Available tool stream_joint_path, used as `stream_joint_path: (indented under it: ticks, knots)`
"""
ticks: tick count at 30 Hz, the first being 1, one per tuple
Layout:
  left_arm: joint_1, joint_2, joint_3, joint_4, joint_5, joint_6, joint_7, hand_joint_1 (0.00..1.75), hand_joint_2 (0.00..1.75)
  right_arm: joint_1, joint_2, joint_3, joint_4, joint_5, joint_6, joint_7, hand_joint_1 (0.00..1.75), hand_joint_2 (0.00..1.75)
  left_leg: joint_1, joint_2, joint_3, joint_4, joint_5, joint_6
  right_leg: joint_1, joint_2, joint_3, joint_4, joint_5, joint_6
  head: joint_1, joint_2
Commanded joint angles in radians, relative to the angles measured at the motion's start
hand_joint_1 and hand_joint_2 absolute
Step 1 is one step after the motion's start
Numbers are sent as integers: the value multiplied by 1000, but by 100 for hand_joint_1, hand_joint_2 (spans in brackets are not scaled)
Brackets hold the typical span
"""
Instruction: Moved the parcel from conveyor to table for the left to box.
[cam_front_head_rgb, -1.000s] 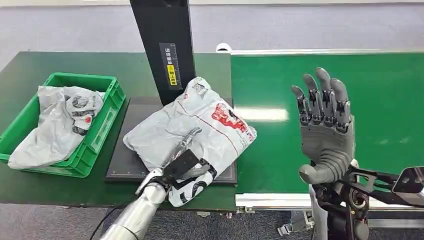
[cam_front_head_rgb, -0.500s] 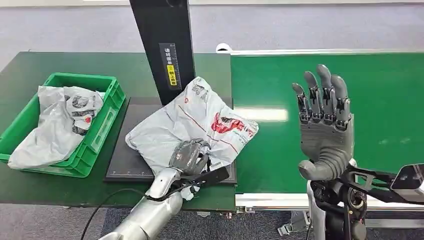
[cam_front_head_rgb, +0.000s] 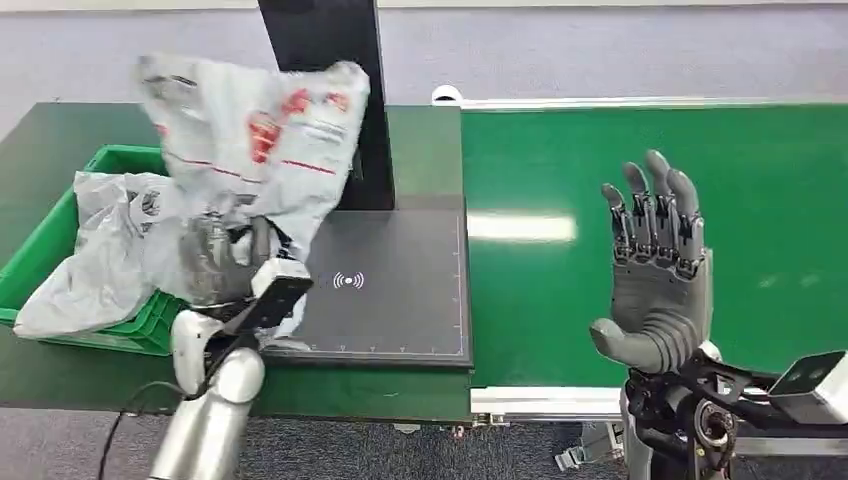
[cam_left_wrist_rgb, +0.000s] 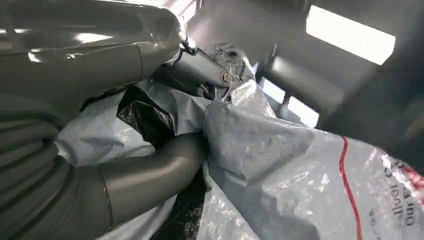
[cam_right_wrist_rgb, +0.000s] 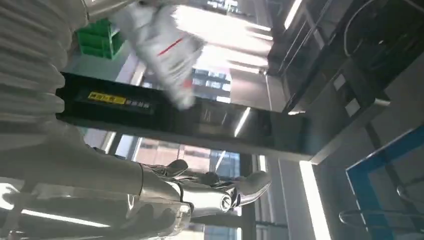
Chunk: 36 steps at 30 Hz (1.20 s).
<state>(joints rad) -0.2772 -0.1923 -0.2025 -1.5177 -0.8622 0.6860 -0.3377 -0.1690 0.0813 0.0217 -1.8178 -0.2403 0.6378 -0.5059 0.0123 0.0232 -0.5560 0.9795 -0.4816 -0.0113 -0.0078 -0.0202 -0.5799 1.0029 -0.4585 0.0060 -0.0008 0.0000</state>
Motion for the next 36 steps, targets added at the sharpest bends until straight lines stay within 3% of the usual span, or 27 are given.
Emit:
stream_joint_path:
  ticks: [1, 3, 5, 6, 9, 13, 19, 25, 27, 28, 29, 31, 32, 34, 35, 36]
  knots:
    - [36, -157, 549, -326, -91, 12, -305, 175, 175, 75, 58, -58, -27, 10, -2, -13, 0, 175, 1, 2, 0, 1, -1, 1, 0, 5, -1, 0, 0, 0, 0, 0]
    - [28, -145, 570, -303, -62, 12, -329, 175, 175, 77, 59, -57, -22, 14, -3, -18, 0, 175, 0, 3, 3, -2, 0, 1, 0, 7, 2, -2, 1, 0, 1, 0]
    - [-42, -119, 662, -206, -134, 12, -230, 175, 175, 71, 51, -48, -9, 37, -8, -15, 0, 175, 0, 1, 2, 0, 0, 0, 0, 2, 0, 0, 0, 0, 0, 0]
    - [-76, -83, 701, -149, -158, 12, -184, 175, 175, 70, 48, -45, -1, 40, -10, -16, 0, 175, 0, 0, 2, -1, 1, 0, 0, 2, 1, 0, 1, -1, 0, 0]
    - [-215, 126, 750, 173, -267, 12, 32, 175, 175, 43, 28, -36, 41, 39, -9, -10, 0, 175, 0, 0, 4, -2, 1, 0, -1, 1, 2, -1, 1, -1, 1, 0]
    - [-322, 262, 809, 460, -473, 12, 144, 175, 175, 13, 9, -21, 79, 31, -26, 17, 0, 175, 0, 0, 5, -3, 3, -2, 0, 2, 3, 0, 2, -2, 1, 0]
    - [-404, 341, 743, 670, -596, 12, 286, 175, 175, 3, -2, -12, 104, 34, -46, 17, 0, 175, 1, -1, 4, -2, 4, -2, 1, 2, 3, 0, 2, -2, 1, 0]
    - [-433, 330, 699, 699, -477, 12, 186, 175, 175, 0, -3, -18, 127, 31, -60, 15, 0, 175, 1, -2, 2, 0, 3, -3, 1, 0, 2, 0, 1, -2, 1, 0]
    - [-434, 315, 687, 694, -425, 12, 144, 145, 175, -3, -2, -19, 134, 32, -63, 16, 0, 175, 1, -3, 2, -1, 3, -2, 1, -1, 2, 0, 1, -2, 1, 0]
    - [-428, 298, 676, 670, -398, 12, 112, 52, 175, -5, 0, -21, 138, 40, -71, 16, 0, 175, 1, -4, 2, -1, 4, -2, 1, -1, 2, 0, 2, -2, 1, 0]
    - [-417, 290, 666, 647, -377, 12, 86, 23, 175, -7, 4, -23, 138, 69, -92, 12, 0, 175, 1, -4, 2, -1, 4, -2, 1, -1, 2, 0, 2, -2, 0, 0]
    - [-382, 274, 661, 558, -427, 12, 79, 21, 175, -9, 8, -22, 141, 96, -112, 5, 0, 175, 1, -3, 2, -1, 4, -2, 1, -1, 2, 0, 2, -2, 1, 0]
    - [-366, 261, 652, 522, -395, 12, 20, 5, 175, -11, 6, -18, 143, 96, -108, 4, 0, 175, 1, -4, 2, -1, 4, -2, 1, 0, 2, -1, 2, -2, 1, 0]
    - [-347, 234, 650, 458, -393, 12, -22, 14, 175, -12, 8, -19, 149, 96, -113, 5, 0, 175, 1, -2, 2, -1, 3, -2, 1, 1, 1, 0, 2, -2, 1, 0]
    - [-341, 218, 650, 430, -385, 12, -43, 0, 175, -14, 8, -21, 156, 97, -117, 5, 0, 175, 1, -2, 2, 0, 3, -2, 1, 1, 1, 0, 2, -1, 1, 0]
    - [-341, 218, 650, 430, -385, 12, -43, 0, 175, -14, 8, -21, 156, 97, -117, 5, 0, 175, 1, -3, 2, -1, 3, -2, 1, 1, 2, -1, 2, -1, 1, 0]
